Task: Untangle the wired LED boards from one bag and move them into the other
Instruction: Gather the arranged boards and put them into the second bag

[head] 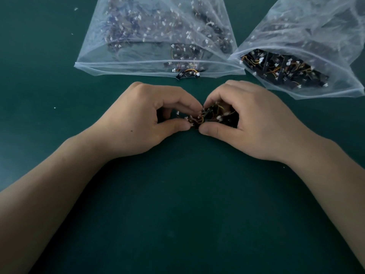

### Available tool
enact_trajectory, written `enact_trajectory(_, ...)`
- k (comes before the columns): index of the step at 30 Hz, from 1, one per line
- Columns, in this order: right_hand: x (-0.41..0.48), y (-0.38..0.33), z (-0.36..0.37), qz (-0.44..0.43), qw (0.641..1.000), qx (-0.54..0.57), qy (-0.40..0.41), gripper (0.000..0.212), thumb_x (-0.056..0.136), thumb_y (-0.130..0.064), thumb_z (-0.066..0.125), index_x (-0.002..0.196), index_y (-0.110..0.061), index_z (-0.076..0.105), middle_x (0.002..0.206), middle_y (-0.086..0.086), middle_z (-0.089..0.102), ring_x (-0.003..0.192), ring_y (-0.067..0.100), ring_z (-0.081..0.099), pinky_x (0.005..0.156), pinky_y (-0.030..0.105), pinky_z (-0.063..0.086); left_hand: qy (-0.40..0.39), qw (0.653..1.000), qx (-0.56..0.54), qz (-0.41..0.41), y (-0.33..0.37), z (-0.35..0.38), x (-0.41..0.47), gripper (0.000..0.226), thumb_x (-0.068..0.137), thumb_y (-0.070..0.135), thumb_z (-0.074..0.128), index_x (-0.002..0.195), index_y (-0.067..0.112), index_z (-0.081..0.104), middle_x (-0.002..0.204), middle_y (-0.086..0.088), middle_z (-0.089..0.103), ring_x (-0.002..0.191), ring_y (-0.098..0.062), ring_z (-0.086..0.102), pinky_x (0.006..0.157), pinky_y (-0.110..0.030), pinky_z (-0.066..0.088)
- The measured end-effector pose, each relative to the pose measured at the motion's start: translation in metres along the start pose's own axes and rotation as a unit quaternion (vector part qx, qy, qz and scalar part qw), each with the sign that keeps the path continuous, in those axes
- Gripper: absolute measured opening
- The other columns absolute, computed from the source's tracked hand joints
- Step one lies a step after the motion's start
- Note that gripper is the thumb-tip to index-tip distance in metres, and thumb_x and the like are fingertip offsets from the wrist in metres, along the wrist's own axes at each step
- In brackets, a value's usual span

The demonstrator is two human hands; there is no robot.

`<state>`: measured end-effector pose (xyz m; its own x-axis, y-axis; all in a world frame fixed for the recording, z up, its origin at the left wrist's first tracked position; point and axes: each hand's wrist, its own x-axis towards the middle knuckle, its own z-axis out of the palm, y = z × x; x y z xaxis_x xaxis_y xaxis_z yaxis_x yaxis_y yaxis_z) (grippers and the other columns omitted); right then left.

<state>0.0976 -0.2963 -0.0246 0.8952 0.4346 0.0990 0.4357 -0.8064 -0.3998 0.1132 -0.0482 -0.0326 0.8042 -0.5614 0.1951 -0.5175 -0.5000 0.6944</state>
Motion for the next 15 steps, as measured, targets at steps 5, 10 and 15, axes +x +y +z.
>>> enact_trajectory(5, -0.001, -0.002, 0.003, -0.009, 1.0, -0.005, 0.01, 0.048, 0.09, -0.065, 0.06, 0.12, -0.028, 0.065, 0.095, -0.018, 0.053, 0.09, 0.006, 0.049, 0.08, 0.026, 0.035, 0.011, 1.0, 0.005, 0.012, -0.003, 0.001, 0.0, 0.024, 0.091, 0.012, 0.081, 0.11, 0.027, 0.078, 0.103, 0.022, 0.076, 0.073, -0.021, 0.067, 0.07, -0.029, 0.053)
enact_trajectory(10, -0.002, -0.006, 0.003, -0.001, 1.0, -0.009, -0.004, 0.067, 0.085, -0.072, 0.058, 0.133, -0.026, 0.062, 0.102, -0.019, 0.047, 0.099, 0.001, 0.044, 0.085, 0.024, 0.033, 0.011, 1.0, 0.003, 0.008, -0.003, 0.001, 0.0, 0.021, 0.092, 0.013, 0.081, 0.108, 0.026, 0.078, 0.097, 0.016, 0.077, 0.073, -0.021, 0.067, 0.07, -0.029, 0.052)
enact_trajectory(15, -0.004, -0.013, 0.005, -0.003, 1.0, 0.002, -0.002, 0.051, 0.091, -0.061, 0.058, 0.126, -0.024, 0.068, 0.106, -0.011, 0.055, 0.104, 0.013, 0.053, 0.086, 0.032, 0.044, 0.014, 1.0, 0.012, 0.005, 0.001, 0.0, -0.001, 0.02, 0.091, 0.012, 0.081, 0.107, 0.024, 0.079, 0.089, 0.015, 0.075, 0.069, -0.02, 0.062, 0.066, -0.019, 0.048)
